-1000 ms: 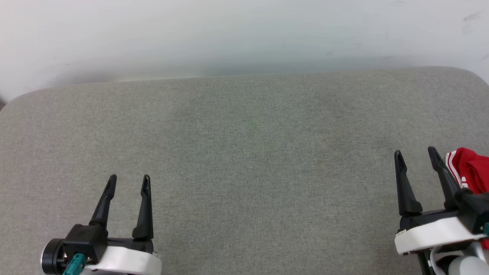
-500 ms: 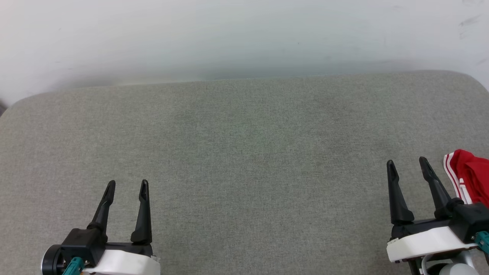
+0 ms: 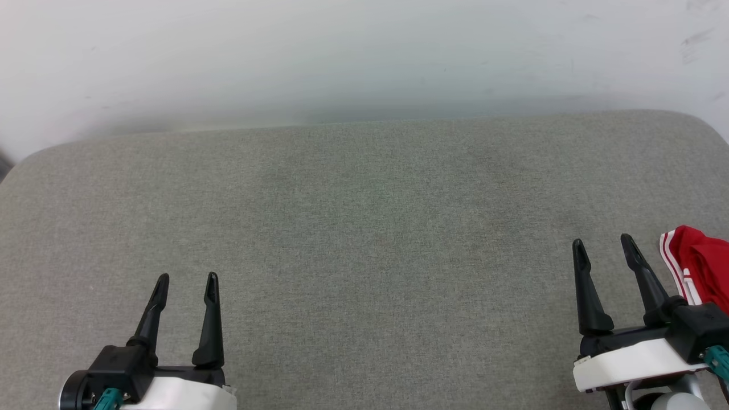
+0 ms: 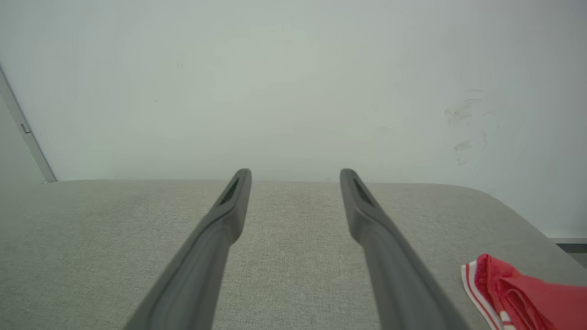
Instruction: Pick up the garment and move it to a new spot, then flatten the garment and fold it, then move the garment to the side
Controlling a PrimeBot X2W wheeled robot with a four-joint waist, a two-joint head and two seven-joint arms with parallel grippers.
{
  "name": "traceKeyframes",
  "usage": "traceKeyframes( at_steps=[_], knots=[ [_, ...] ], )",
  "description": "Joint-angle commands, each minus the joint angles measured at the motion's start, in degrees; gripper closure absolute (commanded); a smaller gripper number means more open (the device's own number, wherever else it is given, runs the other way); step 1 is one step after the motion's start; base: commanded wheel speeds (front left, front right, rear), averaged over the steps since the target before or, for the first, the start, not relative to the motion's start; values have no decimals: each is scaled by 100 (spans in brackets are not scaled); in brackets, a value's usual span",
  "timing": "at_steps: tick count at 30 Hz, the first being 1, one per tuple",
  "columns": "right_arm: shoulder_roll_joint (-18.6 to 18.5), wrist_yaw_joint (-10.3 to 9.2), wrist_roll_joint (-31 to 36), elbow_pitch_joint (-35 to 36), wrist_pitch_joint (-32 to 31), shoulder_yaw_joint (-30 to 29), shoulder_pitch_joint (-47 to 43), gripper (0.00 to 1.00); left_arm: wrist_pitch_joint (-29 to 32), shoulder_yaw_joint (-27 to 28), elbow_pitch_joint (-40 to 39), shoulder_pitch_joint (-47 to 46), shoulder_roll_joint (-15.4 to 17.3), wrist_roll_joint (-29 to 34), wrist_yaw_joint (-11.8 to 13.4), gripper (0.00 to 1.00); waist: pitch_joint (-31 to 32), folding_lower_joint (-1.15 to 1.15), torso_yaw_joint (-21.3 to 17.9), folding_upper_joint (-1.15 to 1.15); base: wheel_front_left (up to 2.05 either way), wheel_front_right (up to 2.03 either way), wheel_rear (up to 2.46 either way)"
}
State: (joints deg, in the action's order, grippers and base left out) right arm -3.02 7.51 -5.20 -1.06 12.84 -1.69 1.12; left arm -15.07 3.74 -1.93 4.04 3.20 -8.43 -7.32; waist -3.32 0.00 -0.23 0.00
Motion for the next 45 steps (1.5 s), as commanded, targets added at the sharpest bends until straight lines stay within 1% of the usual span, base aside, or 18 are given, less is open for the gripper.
traceKeyframes(
  at_steps=[1,3,4,8,18,29,31,45],
  knots=[
    [25,-4,-49,1,23,5,4,0,-13,-2,-23,27,-11,-8,5,0,-2,0,-1,0,0,0,0],
    [25,-4,-46,11,29,8,3,0,-13,18,-91,9,-14,-57,1,0,-10,0,-2,0,0,0,0],
    [1,0,-13,5,9,15,1,100,0,18,-92,7,-11,-54,0,100,-11,0,-2,0,0,0,0],
    [1,0,-93,-172,-6,41,-61,100,36,-6,103,60,-31,-135,-1,100,-9,0,-2,0,0,0,0],
    [-62,0,-1350,-314,-210,45,19,100,274,-34,293,-87,26,-1330,5,100,17,0,0,0,0,0,0],
    [-109,-1,-2542,-464,-415,38,110,100,508,-55,516,-249,71,-2471,-3,100,46,0,2,0,0,0,0],
    [-125,-1,-3032,-523,-504,29,140,100,609,-60,605,-317,87,-2941,-6,100,59,0,3,0,0,0,0],
    [-152,-1,-4257,-674,-739,-8,225,100,875,-55,793,-463,115,-4113,-10,100,95,0,6,0,0,0,0]
  ],
)
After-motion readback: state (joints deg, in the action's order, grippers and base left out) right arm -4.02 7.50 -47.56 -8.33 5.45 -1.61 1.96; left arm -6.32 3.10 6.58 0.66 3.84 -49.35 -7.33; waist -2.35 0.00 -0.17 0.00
